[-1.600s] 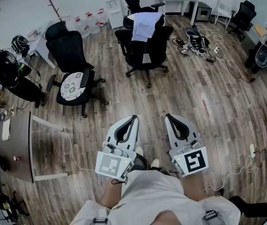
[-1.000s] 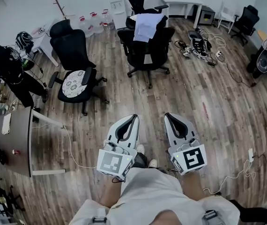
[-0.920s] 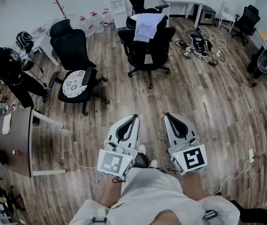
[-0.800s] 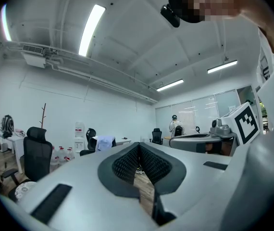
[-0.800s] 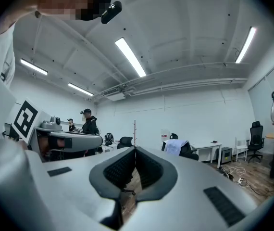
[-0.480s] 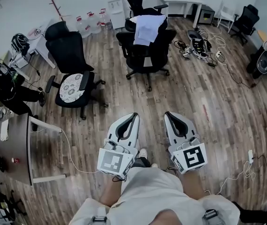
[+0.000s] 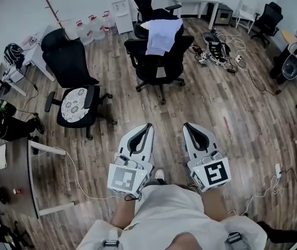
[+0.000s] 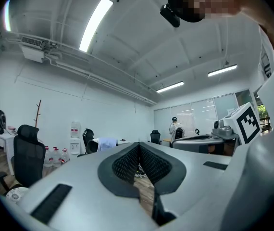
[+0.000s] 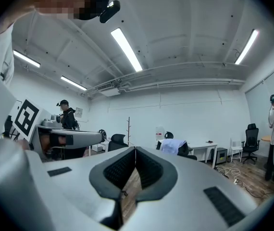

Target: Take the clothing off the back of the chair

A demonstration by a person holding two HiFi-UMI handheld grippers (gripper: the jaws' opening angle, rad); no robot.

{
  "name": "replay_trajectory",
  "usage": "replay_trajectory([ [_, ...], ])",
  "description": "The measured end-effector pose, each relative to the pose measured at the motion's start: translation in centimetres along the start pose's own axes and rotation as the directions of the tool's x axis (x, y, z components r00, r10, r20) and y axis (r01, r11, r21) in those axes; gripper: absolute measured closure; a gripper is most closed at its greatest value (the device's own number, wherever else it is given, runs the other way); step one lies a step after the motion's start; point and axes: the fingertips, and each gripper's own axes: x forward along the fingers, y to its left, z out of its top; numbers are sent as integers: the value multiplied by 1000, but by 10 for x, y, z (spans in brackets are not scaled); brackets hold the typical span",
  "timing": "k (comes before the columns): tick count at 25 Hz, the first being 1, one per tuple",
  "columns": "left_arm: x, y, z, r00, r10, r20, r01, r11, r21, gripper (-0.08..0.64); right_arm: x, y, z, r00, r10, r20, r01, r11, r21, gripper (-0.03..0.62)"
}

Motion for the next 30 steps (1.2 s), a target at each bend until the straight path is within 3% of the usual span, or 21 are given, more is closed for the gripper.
replay_trajectory([
  [13,33,39,-6,1000,-14,-24,13,1000,-16,543,46,-13,-2,1000,-13,-11,13,1000,11,572],
  [30,122,72,-8,998,36,-44,-36,999,0,543,121,-84,-4,999,48,3,-48,999,26,572],
])
